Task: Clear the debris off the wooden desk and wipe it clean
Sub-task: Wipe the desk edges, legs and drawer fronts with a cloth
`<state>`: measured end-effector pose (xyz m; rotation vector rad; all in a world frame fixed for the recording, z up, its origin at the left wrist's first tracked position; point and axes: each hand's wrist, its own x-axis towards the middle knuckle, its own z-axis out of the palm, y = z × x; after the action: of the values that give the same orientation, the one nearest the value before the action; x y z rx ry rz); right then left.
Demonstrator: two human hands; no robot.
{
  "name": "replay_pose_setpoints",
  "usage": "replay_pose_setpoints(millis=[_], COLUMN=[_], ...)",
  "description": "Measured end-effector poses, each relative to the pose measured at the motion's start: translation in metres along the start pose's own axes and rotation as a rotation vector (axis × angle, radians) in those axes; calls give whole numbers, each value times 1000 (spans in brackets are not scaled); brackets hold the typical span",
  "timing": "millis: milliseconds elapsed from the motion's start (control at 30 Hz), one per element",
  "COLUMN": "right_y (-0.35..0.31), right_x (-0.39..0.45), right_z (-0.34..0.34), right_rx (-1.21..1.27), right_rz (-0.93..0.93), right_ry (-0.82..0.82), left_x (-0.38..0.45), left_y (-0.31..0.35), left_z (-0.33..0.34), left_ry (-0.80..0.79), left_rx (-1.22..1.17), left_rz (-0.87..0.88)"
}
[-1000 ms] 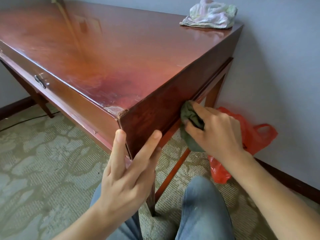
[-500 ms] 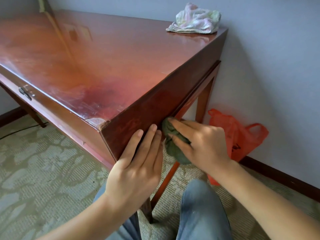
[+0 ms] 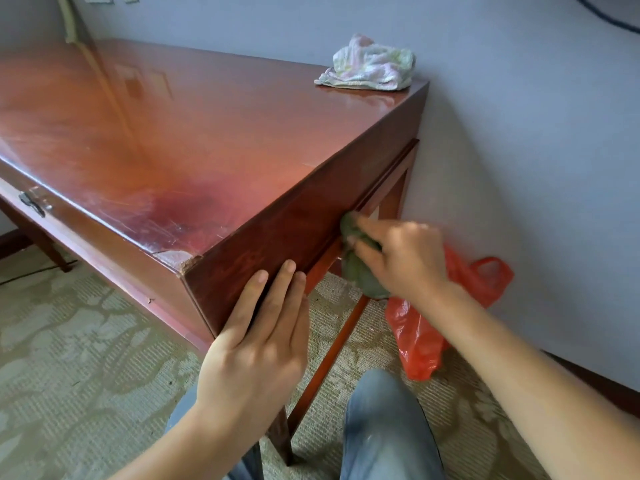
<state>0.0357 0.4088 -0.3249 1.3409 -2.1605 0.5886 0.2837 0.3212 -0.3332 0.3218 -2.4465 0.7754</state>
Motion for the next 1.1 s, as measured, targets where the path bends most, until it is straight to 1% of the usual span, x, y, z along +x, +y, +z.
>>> replay_pose_setpoints(millis=[67,133,167,233,300,367,400,433,500,533,600,667,700,767,833,900,933,967,1000,1033,1100], right_y=[-28,-45,-48,-42,-23,5,22,38,65,76,82,67,52,11,-20,-25,-18,-6,10,28,66], right_x=[-21,-35,-37,-33,-20,3,18,34,60,68,70,51,34,-8,-41,-48,-40,-28,-12,4,40], right_z=[-9,-13,-14,-11,0,14,22,28,39,43,48,55,57,63,67,69,70,71,74,76,77], right_rx=[79,151,165,172,149,116,120,133,140,156,222,292,320,394,518,545,491,424,363,326,336], right_rz=[-104,-210,-235,-226,-117,113,242,356,497,530,547,553,549,464,354,310,303,329,406,509,692], right_ry=[-1,41,63,112,148,173,159,119,30,8,31,122,207,330,358,387,401,399,379,331,176], left_x=[3,10,15,25,36,52,60,63,69,72,73,77,81,87,92,94,94,93,94,94,98], left_y=[6,14,16,17,16,16,18,19,20,21,22,24,26,27,27,27,27,27,27,28,29], left_z=[-4,-9,-12,-15,-10,-6,-2,3,3,2,2,2,4,8,10,8,6,5,3,3,1], left_ry=[-33,-87,-125,-205,-263,-274,-239,-259,-415,-438,-432,-407,-399,-397,-400,-403,-417,-444,-467,-484,-513], left_rx=[-53,-93,-106,-115,-75,-26,-2,-13,-51,-43,-13,-26,-20,-33,-58,-70,-61,-44,-35,-29,-39], left_rz=[-22,-48,-58,-62,-28,29,69,114,141,149,179,165,165,154,154,141,145,153,158,166,184])
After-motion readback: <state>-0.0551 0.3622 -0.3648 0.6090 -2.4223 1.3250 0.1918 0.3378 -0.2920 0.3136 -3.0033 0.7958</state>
